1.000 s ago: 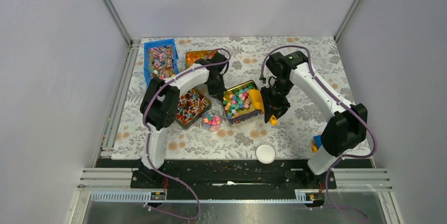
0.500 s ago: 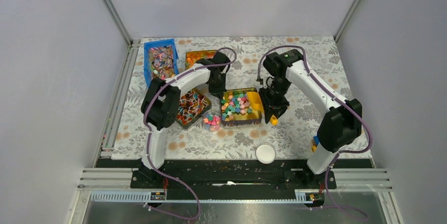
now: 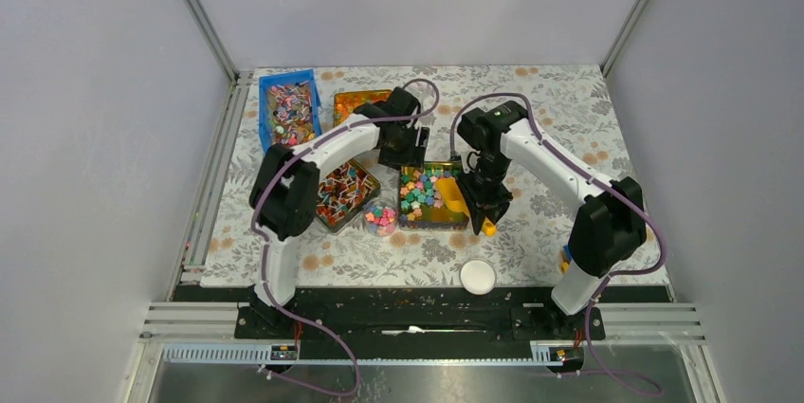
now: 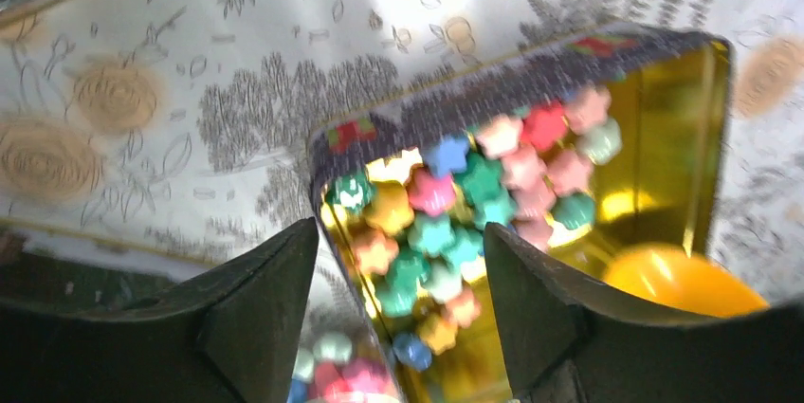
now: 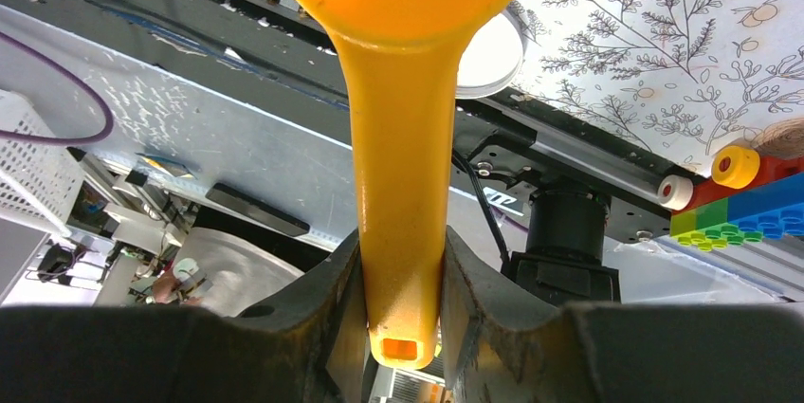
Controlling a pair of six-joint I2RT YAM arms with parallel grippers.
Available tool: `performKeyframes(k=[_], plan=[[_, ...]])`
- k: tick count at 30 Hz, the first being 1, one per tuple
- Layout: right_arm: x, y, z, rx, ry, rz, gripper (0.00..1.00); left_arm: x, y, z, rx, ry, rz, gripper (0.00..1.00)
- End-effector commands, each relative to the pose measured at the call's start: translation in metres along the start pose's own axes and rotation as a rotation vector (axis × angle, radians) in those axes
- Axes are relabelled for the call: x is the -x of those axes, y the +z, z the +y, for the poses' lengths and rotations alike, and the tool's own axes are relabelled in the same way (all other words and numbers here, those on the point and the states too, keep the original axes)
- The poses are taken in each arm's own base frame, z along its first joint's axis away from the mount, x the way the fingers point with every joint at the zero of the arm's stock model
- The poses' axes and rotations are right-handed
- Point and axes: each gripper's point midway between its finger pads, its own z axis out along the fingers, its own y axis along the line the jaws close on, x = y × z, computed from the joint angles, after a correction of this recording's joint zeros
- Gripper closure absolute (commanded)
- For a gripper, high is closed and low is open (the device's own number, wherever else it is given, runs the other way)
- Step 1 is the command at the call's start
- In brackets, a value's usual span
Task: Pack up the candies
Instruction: Adjust the storage box at the center of the board, then adjust the spatula.
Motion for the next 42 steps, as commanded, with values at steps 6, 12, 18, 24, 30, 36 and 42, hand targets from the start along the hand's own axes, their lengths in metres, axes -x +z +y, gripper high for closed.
performKeyframes(k=[6,12,18,24,30,36,42], plan=[[0.001,0.003,-0.004,-0.060,-0.089,-0.037,1.00,0.004,-0.095,-0.027,-0.312,-0.165,-0.162,0.31],[0.013,-0.008,0.016,-0.036,-0.139,-0.097,1.00,-0.015,-0.097,-0.046,-0.443,-0.179,-0.120,0.28],[0.022,-0.022,0.027,-0.004,-0.147,-0.160,1.00,-0.025,-0.083,-0.059,-0.490,-0.165,-0.051,0.29],[0.032,-0.034,0.032,-0.004,-0.132,-0.254,1.00,-0.040,-0.074,-0.057,-0.466,-0.155,0.000,0.39],[0.042,-0.040,0.037,0.011,-0.109,-0.324,1.00,-0.047,-0.074,-0.051,-0.438,-0.141,0.009,0.41],[0.045,-0.041,0.029,-0.034,-0.114,-0.343,1.00,-0.046,-0.075,-0.039,-0.407,-0.152,-0.011,0.38],[0.029,-0.037,0.011,-0.114,-0.141,-0.258,1.00,-0.040,-0.079,0.000,-0.307,-0.192,-0.058,0.38]])
